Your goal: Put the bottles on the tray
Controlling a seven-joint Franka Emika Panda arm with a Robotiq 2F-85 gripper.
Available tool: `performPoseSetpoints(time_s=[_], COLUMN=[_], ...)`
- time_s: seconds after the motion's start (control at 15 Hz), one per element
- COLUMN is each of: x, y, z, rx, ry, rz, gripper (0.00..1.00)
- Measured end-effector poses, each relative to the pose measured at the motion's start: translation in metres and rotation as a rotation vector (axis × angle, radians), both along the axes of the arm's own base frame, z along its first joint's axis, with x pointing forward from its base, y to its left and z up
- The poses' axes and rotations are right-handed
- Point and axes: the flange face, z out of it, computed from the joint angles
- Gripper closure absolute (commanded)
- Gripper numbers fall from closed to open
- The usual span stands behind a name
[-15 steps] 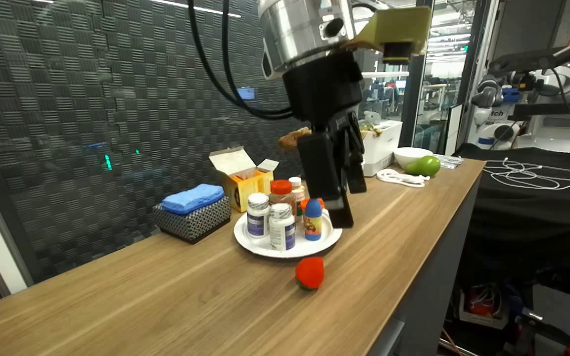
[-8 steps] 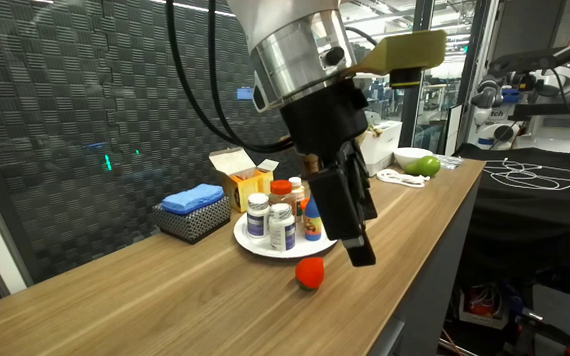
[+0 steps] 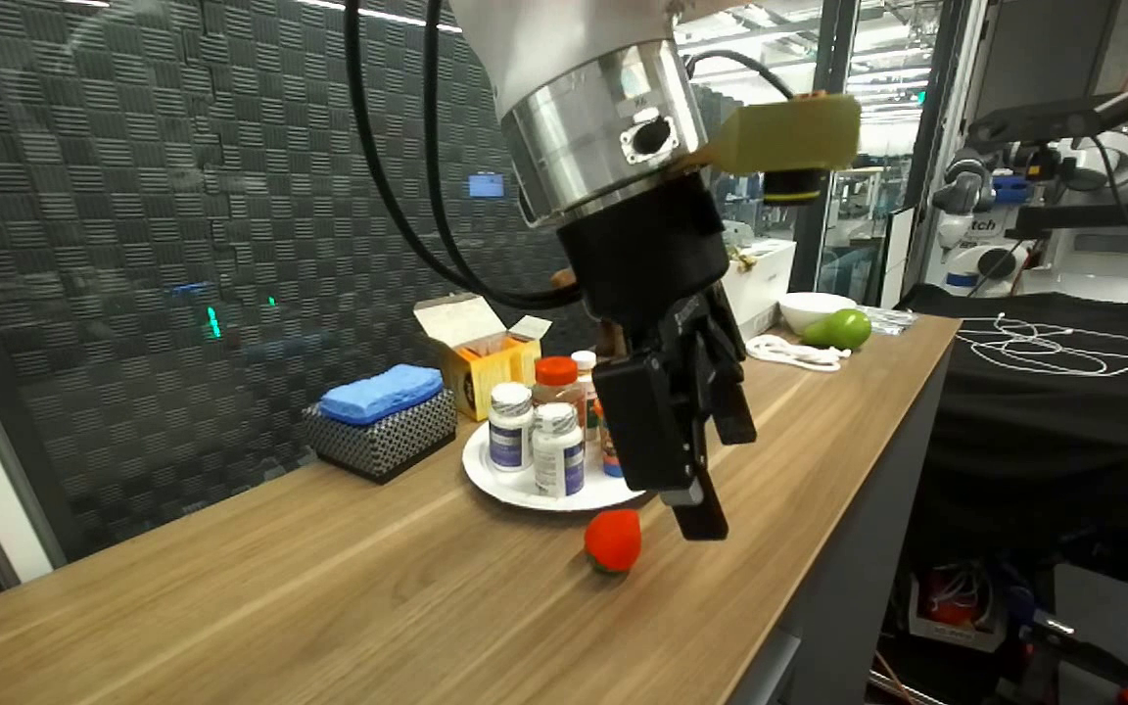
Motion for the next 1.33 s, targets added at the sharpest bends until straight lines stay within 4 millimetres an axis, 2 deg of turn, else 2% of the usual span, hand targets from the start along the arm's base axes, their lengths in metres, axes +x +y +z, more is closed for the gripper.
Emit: performPoseSetpoints(time_s=[0.4,0.93,1.33], x=[-0.006,0.017,0.021], y=[-0.006,-0.034,-0.045], z=[-0.011,-0.027,-0.055], rx=[-0.038,0.052,0.096], ry=[-0.094,-0.306,-0.267], rz=[-0.276,-0.51,-0.598], gripper=[0.0,0.0,0.0])
